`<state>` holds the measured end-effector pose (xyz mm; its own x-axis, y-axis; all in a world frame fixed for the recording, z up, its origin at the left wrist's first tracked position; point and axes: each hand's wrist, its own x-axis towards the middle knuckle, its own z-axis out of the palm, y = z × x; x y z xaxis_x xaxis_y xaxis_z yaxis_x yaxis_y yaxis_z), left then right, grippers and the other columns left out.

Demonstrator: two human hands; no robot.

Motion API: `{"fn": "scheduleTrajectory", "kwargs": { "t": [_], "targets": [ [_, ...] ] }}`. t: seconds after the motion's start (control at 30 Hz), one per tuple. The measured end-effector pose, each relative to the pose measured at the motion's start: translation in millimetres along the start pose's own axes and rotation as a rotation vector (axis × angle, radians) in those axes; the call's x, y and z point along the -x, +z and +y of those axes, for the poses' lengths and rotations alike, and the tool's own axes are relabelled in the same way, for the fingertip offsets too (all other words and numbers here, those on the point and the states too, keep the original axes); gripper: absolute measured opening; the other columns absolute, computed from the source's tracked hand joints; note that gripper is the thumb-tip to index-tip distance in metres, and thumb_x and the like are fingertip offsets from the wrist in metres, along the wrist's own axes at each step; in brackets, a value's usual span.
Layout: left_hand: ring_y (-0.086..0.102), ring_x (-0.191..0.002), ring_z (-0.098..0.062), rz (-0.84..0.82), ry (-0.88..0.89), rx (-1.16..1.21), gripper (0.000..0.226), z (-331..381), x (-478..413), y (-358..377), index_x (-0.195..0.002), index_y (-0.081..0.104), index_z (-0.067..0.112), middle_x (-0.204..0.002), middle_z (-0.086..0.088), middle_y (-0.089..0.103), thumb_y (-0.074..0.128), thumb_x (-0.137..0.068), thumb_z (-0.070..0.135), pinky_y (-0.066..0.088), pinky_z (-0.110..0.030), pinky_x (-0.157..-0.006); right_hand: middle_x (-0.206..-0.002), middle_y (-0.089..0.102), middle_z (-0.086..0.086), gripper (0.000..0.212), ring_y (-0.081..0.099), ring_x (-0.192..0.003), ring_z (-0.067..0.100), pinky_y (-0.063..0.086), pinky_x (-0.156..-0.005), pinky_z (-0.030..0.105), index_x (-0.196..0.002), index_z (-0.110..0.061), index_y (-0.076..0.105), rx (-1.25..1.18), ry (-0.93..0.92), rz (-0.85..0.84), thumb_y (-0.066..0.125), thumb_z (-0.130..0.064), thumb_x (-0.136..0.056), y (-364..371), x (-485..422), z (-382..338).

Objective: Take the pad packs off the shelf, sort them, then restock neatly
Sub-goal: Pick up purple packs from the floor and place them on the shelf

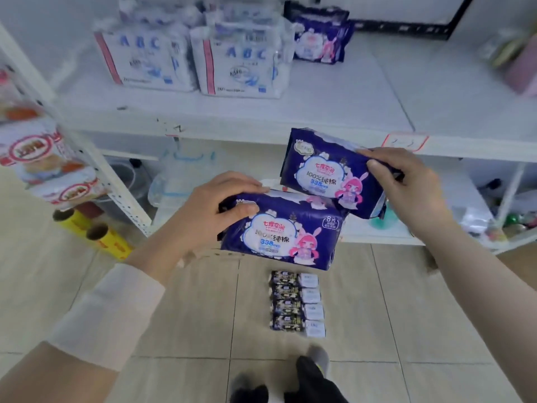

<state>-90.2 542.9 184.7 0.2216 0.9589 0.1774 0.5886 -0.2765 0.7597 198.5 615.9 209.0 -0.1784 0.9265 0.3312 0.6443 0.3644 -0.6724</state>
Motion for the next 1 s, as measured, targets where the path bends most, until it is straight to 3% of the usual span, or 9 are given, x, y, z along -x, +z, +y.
{"fn": "scheduleTrajectory", "kwargs": {
  "t": [0.13,0.23,0.4,0.7,0.9,1.0],
  "targets": [
    [0.043,-0.105,0.020,0.049,0.079,-0.037,0.027,30,-46,-5,-0.108,0.057,0.039,-0.112,0.024,0.052,0.057,-0.083,0.029,0.028,0.002,-0.088,-0.105,0.059,-0.013,0.022,0.052,-0.099,0.005,0.038,-0.082,0.007,-0.105,-0.030,0.063,-0.040,-0.010,0.047,0.053,-0.016,-0.093,-39,-32,4],
    [0.043,-0.105,0.020,0.072,0.092,-0.067,0.030,48,-83,0,-0.107,0.052,0.045,-0.111,0.022,0.051,0.061,-0.086,0.025,0.029,0.001,-0.089,-0.105,0.058,-0.011,0.023,0.050,-0.097,0.005,0.034,-0.074,-0.003,-0.111,-0.022,0.065,-0.001,-0.039,0.054,0.051,-0.017,-0.094,-65,-65,18],
    [0.046,-0.109,0.005,0.126,0.028,-0.142,0.030,60,-143,8,-0.110,0.053,0.040,-0.117,0.012,0.053,0.059,-0.088,0.021,0.029,-0.002,-0.092,-0.107,0.058,-0.007,0.024,0.050,-0.099,0.008,0.033,-0.071,-0.004,-0.113,-0.018,0.065,-0.006,-0.084,0.050,0.051,-0.018,-0.094,-87,-129,49],
    [0.045,-0.108,0.002,0.190,0.022,-0.205,0.029,30,-217,14,-0.115,0.057,0.028,-0.116,0.006,0.054,0.061,-0.088,0.019,0.028,0.000,-0.093,-0.105,0.061,-0.003,0.021,0.052,-0.095,0.010,0.038,-0.067,-0.001,-0.110,-0.021,0.065,-0.046,-0.098,-0.107,0.051,-0.020,-0.094,-65,-237,86],
    [0.045,-0.104,0.008,0.180,0.065,-0.212,0.031,13,-255,12,-0.114,0.053,0.033,-0.119,0.006,0.052,0.062,-0.085,0.021,0.025,0.002,-0.091,-0.103,0.061,-0.005,0.022,0.053,-0.095,0.007,0.038,-0.068,0.001,-0.112,-0.024,0.065,-0.037,-0.105,-0.159,0.053,-0.024,-0.093,-37,-287,85],
    [0.043,-0.111,0.004,0.175,0.114,-0.241,0.031,4,-270,10,-0.113,0.051,0.035,-0.121,0.005,0.052,0.060,-0.083,0.033,0.025,0.000,-0.095,-0.109,0.062,-0.004,0.022,0.055,-0.103,0.010,0.046,-0.083,0.016,-0.112,-0.028,0.064,-0.067,-0.110,-0.185,0.053,-0.026,-0.093,-21,-307,85]
  ]
}}
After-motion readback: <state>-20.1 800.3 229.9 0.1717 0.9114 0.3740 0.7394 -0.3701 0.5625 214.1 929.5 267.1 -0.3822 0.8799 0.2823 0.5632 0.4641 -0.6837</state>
